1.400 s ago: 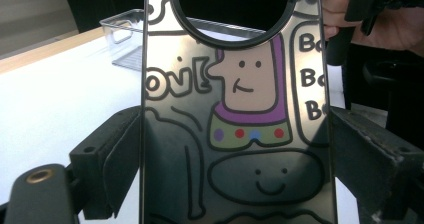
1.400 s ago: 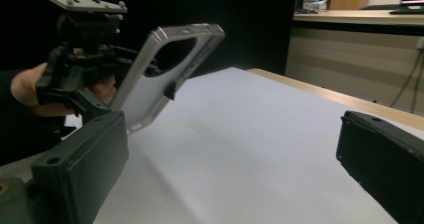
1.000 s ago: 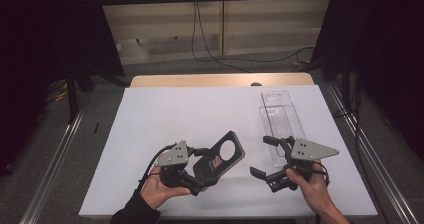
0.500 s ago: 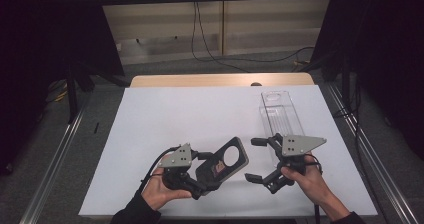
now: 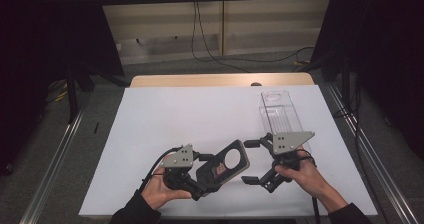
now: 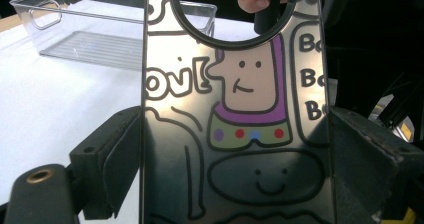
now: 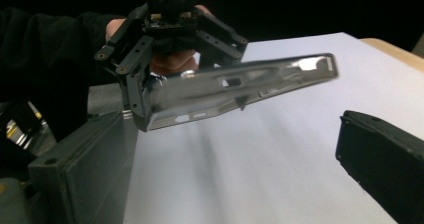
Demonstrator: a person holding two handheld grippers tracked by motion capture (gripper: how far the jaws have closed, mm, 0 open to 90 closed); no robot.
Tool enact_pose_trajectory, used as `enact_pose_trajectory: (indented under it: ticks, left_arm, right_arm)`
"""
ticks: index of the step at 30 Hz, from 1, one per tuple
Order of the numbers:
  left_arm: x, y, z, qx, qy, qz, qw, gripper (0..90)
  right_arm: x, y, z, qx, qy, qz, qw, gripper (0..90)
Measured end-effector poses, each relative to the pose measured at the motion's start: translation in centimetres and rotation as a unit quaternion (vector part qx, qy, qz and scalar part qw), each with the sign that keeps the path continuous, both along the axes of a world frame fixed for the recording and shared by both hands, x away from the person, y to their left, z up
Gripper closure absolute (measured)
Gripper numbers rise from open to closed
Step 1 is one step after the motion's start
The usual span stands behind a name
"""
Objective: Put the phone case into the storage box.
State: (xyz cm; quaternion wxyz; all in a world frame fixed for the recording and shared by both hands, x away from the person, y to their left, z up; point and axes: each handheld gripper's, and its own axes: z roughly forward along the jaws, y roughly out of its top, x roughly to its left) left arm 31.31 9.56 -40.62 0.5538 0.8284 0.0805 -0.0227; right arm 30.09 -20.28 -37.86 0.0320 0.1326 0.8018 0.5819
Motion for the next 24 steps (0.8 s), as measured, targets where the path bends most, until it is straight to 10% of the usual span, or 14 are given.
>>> enact_pose_trajectory:
  ticks: [24]
  left_arm:
    - [0.5,-0.3,-0.4,0.013,0.018,-0.024,0.9995,12.5]
  right_arm:
    - [1.6,1.4,0.2,-0.011,0.011,0.054,0.9984,2.0]
